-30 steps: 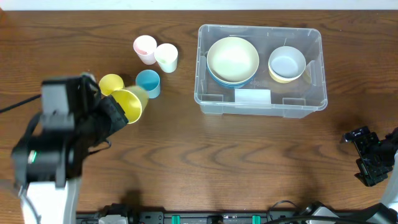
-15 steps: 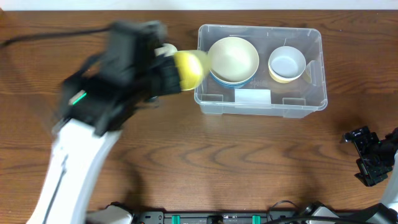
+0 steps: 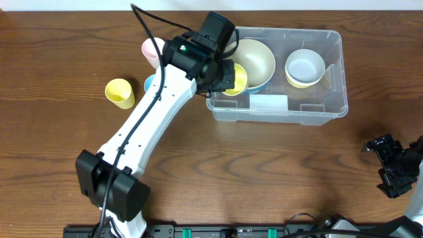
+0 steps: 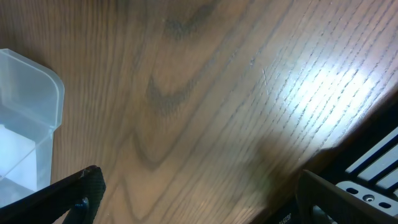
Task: Pack container
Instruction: 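Lift the yellow cup and carry it into the container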
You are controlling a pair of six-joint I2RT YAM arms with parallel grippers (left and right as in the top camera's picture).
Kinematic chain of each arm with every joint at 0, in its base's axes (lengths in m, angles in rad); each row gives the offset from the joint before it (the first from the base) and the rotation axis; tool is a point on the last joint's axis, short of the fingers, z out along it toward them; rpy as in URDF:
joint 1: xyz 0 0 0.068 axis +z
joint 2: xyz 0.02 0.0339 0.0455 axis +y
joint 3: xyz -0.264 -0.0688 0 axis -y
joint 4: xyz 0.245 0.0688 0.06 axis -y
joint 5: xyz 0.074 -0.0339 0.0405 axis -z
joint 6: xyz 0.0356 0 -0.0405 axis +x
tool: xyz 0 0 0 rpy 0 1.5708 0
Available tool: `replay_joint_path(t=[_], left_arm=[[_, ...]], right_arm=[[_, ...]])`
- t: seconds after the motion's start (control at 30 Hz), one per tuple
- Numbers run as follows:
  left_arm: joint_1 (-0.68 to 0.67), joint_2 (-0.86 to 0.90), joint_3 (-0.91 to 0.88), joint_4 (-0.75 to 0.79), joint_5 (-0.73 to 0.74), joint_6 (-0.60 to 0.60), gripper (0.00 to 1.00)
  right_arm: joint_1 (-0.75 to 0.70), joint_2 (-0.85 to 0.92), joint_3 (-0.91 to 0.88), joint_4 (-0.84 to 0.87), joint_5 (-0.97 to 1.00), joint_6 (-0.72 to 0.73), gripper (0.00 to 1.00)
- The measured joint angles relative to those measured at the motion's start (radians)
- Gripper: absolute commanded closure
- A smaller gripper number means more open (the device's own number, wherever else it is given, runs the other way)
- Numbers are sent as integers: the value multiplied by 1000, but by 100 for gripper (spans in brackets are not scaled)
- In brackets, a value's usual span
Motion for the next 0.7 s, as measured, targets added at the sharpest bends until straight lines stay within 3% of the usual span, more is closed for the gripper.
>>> replay_joint_path(t=[0.7], left_arm=[[0,189,1,59,-43,60,94]], right_arm=[[0,0,0,0,0,0,1]])
